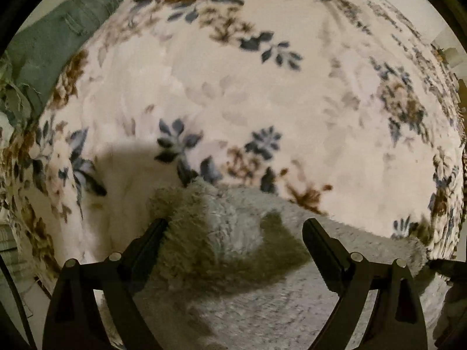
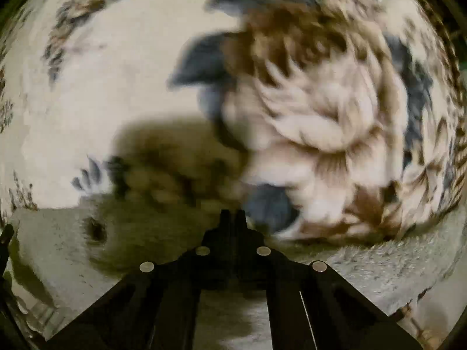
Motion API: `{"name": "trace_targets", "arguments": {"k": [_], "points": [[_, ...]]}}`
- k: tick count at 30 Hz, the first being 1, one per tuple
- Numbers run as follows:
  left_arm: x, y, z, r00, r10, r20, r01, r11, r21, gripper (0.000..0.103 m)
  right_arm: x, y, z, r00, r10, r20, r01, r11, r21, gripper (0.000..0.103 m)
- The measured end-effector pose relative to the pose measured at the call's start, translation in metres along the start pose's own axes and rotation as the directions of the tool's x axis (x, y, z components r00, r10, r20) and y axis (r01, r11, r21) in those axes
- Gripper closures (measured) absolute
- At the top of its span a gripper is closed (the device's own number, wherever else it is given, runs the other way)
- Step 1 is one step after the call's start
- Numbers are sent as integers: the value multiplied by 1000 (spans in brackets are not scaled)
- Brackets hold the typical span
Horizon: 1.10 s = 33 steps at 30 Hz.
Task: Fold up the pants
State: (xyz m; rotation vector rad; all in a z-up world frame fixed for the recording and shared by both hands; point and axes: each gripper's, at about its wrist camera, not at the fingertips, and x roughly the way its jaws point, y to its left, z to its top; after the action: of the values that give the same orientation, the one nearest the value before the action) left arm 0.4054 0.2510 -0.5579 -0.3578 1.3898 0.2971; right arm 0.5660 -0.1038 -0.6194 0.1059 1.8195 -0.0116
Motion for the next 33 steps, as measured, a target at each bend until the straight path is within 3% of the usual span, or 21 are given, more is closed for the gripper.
{"name": "trace_targets", "arguments": {"k": [2, 3, 4, 5, 6, 8, 11, 13, 15, 17, 18, 19, 20, 21, 23, 25, 26, 28, 29, 30, 33], "points": [[-9, -8, -1, 1000, 2, 24, -3, 1000, 16, 9, -10, -8, -3, 995, 98, 8, -98, 995, 31, 97], [-13, -11, -1, 999, 3, 36, -4, 1000, 26, 9, -23, -8, -4, 989, 141, 38, -141, 990, 7, 86], [-15, -16, -3, 999, 1, 41, -2, 999, 38, 9, -34, -5, -4, 976, 209, 56, -207, 978, -30, 72], [-16, -24, -5, 999, 1, 44, -3, 999, 53, 9, -41, 0, -2, 962, 266, 61, -262, 963, -60, 39], [-14, -33, -7, 999, 3, 41, -6, 998, 69, 9, -46, 8, 1, 949, 310, 66, -303, 948, -95, 19], [-8, -48, -8, 1000, -2, 18, 0, 996, 91, 9, -39, 29, 13, 942, 336, 8, -330, 929, -168, 19], [3, -65, -11, 1000, 3, -17, -1, 994, 113, 9, 1, 77, 26, 933, 301, -199, -344, 908, -238, 22], [10, -73, -13, 999, 3, -33, 1, 993, 119, 9, 14, 105, 18, 930, 234, -284, -327, 881, -341, 30], [10, -75, -16, 999, -5, -40, 10, 993, 115, 9, 15, 118, 4, 926, 183, -330, -319, 848, -425, 48], [10, -75, -17, 999, -6, -39, 10, 993, 114, 9, 18, 120, -11, 908, 171, -382, -350, 812, -468, 52], [11, -75, -18, 999, -5, -41, 9, 993, 114, 9, 21, 119, -15, 910, 157, -384, -342, 807, -481, 55], [12, -74, -18, 999, -3, -44, 8, 994, 113, 9, 25, 114, -15, 919, 151, -364, -323, 818, -476, 58], [12, -73, -19, 999, 0, -46, 5, 994, 113, 9, 29, 108, -13, 926, 154, -344, -308, 835, -456, 75], [14, -72, -19, 999, 3, -51, 3, 993, 115, 9, 26, 98, -9, 940, 159, -301, -283, 858, -430, 80], [15, -70, -19, 999, 9, -50, -3, 993, 118, 9, 9, 85, 2, 960, 224, -169, -272, 891, -363, 82], [16, -68, -19, 999, 19, -45, -14, 992, 122, 9, -5, 74, 6, 966, 256, -42, -256, 915, -313, 82], [18, -67, -20, 999, 22, -49, -16, 993, 121, 9, -5, 73, 6, 963, 266, -31, -263, 917, -300, 81], [17, -67, -20, 998, 16, -60, -9, 994, 112, 9, -2, 74, -2, 969, 243, -52, -247, 915, -320, 66], [16, -68, -21, 998, 10, -63, -3, 993, 114, 9, -4, 75, -7, 977, 211, -33, -210, 923, -323, 56], [13, -71, -22, 998, 1, -65, 7, 993, 121, 9, -6, 78, -10, 977, 213, -8, -205, 927, -314, 52], [-2, -86, -30, 998, -28, -54, 37, 985, 170, 9, -37, 37, -37, 942, 304, 145, -276, 943, -186, 36]]}}
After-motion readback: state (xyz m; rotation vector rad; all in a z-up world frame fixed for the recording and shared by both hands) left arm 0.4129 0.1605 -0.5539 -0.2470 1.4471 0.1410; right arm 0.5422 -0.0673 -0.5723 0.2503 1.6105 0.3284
